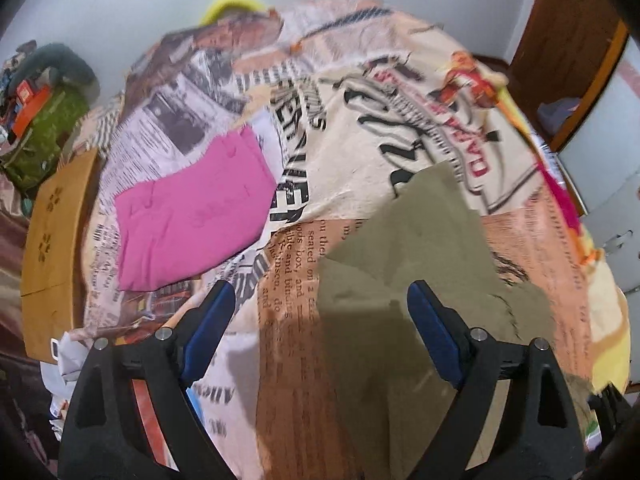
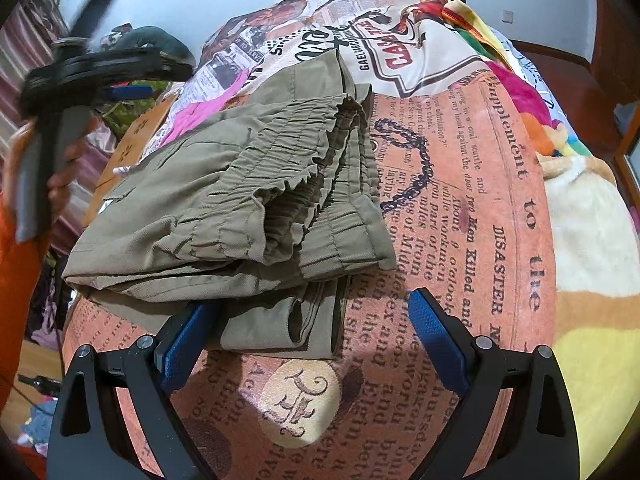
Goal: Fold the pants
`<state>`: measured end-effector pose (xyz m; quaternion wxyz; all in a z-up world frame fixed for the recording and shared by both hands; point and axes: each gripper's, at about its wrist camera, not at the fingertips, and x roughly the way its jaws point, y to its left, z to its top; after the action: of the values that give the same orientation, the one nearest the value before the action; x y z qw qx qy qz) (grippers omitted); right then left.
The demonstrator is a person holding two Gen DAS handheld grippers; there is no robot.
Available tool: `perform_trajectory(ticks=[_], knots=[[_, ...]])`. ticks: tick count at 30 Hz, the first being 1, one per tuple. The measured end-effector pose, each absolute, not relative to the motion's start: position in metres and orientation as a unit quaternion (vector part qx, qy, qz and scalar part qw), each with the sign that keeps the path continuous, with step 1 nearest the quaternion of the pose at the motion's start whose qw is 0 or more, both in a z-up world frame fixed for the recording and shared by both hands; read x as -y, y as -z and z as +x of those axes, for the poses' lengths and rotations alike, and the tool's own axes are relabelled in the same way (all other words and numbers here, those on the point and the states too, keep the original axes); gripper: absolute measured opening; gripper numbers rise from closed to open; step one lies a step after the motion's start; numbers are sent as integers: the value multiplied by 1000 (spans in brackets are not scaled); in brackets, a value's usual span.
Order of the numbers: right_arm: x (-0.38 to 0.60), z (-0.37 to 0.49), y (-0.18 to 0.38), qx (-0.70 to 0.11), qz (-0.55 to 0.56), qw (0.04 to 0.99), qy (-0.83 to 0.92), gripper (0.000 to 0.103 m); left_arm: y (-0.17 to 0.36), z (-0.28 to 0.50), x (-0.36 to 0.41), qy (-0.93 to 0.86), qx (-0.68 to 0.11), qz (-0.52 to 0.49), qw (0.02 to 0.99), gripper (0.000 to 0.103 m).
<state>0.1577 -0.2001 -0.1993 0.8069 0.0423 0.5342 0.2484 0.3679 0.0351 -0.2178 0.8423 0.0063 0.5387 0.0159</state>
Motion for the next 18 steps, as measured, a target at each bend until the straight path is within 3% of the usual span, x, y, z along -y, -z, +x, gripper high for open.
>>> perform_trajectory(ticks=[10,18], knots=[[199,161,197,-535,34,808,-246,94,295,394,-12,-22,-610,102,785,89],[203,158,189,-525,17,819,-229,94,289,357,-15,-29,-593,141,793,89]])
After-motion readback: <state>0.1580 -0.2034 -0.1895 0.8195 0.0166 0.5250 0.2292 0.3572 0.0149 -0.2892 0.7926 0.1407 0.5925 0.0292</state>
